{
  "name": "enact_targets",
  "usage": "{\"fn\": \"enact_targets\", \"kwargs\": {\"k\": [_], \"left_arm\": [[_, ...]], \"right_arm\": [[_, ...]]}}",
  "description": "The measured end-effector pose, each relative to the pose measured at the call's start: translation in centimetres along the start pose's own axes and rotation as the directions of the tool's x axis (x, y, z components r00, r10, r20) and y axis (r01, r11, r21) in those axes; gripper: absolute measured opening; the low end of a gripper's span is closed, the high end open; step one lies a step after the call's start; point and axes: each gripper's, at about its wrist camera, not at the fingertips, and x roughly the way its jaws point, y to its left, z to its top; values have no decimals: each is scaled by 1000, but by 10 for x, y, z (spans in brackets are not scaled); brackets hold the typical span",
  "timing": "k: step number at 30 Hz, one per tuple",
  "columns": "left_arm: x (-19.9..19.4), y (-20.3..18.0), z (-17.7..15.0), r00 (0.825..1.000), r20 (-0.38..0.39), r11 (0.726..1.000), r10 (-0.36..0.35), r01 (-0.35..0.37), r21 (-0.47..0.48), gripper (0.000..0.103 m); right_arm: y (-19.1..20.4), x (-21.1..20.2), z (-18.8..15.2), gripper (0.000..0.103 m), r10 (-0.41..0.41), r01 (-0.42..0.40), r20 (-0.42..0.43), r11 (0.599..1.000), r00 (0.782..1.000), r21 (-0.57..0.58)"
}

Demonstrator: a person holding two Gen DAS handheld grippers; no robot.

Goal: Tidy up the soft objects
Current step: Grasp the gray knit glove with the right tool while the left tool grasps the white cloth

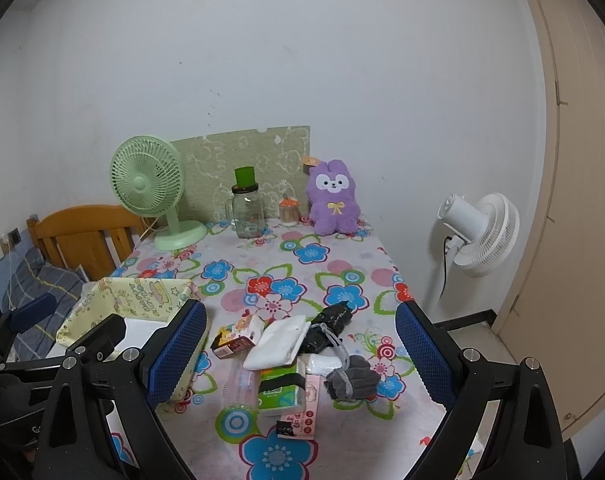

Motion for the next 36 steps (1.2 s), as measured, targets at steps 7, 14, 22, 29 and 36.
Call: {"fn": "enact_targets", "kwargs": {"k": [7, 14, 22, 29, 36], "left_arm": [[15, -10, -2, 999, -26, 999, -29, 30, 21, 96], [36, -28, -5, 996, -53, 996, -73, 75, 40, 95], [64, -51, -12, 990, -113, 993, -87, 95, 67, 92], [83, -66, -20, 984, -152, 991, -93, 106, 78, 90], [101, -82, -28, 976, -192, 988, -102, 122, 96, 88]], "right_arm": [[-3, 15, -2, 97, 10, -10, -23, 1000, 1000, 1], [-12, 34, -7, 97, 7, -6, -36, 1000, 999, 11], [-26, 59, -15, 97, 4, -3, -75, 1000, 997, 16], [-37, 78, -26, 96, 9, -7, -109, 1000, 994, 24], [-49, 94, -36, 93, 2, 3, -151, 1000, 989, 31]]}}
